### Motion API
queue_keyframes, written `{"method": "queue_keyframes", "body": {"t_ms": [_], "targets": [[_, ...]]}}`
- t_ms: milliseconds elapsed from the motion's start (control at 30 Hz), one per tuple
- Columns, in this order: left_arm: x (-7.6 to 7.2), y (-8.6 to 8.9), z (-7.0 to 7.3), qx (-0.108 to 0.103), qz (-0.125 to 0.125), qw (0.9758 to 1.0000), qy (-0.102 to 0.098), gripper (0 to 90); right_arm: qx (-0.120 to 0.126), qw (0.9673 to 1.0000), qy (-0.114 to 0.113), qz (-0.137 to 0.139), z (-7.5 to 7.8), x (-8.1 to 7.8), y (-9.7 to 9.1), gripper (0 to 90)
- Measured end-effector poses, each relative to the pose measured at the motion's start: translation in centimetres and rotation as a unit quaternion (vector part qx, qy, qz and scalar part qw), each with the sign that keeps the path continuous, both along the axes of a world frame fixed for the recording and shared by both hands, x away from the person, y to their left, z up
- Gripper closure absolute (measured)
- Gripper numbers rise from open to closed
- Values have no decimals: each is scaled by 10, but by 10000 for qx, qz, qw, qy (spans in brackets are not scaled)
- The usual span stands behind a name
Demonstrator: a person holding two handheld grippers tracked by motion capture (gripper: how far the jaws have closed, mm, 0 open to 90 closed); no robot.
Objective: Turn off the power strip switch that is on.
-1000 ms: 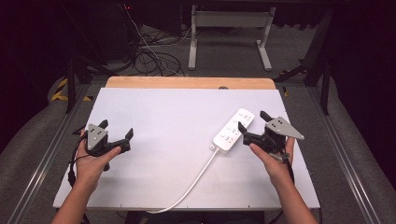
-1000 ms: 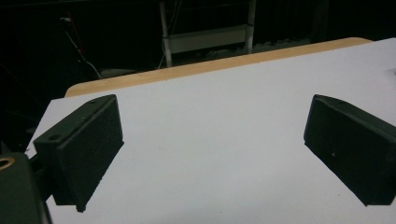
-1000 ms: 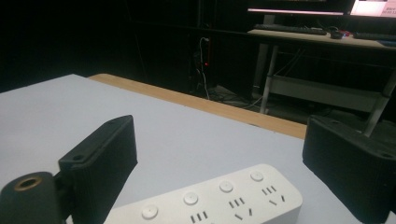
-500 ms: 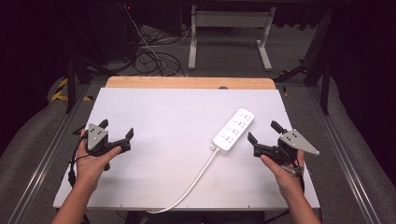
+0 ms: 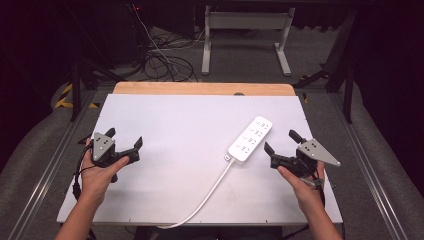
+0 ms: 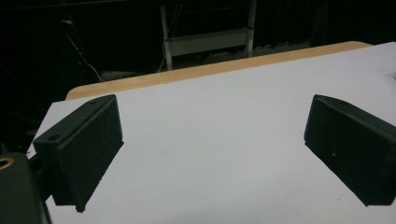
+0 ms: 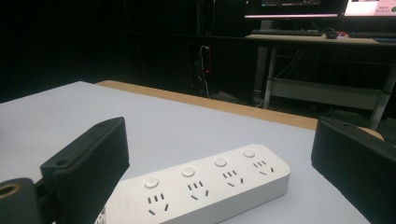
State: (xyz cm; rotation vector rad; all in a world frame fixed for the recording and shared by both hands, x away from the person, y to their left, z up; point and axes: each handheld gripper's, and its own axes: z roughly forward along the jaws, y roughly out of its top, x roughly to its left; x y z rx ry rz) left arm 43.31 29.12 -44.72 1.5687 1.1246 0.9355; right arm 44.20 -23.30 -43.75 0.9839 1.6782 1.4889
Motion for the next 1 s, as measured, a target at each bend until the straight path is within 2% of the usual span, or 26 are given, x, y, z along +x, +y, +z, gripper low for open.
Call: {"method": "queue_keyframes", "body": {"t_ms": [500,1000], "targets": [[-1,0,0,-18,5,10000,-18,40,-47,10000,-45,34,0,0,1,39],[-4,4,0,-30,34,10000,-25,37,-28,10000,36,70,-1,1,3,42]]}}
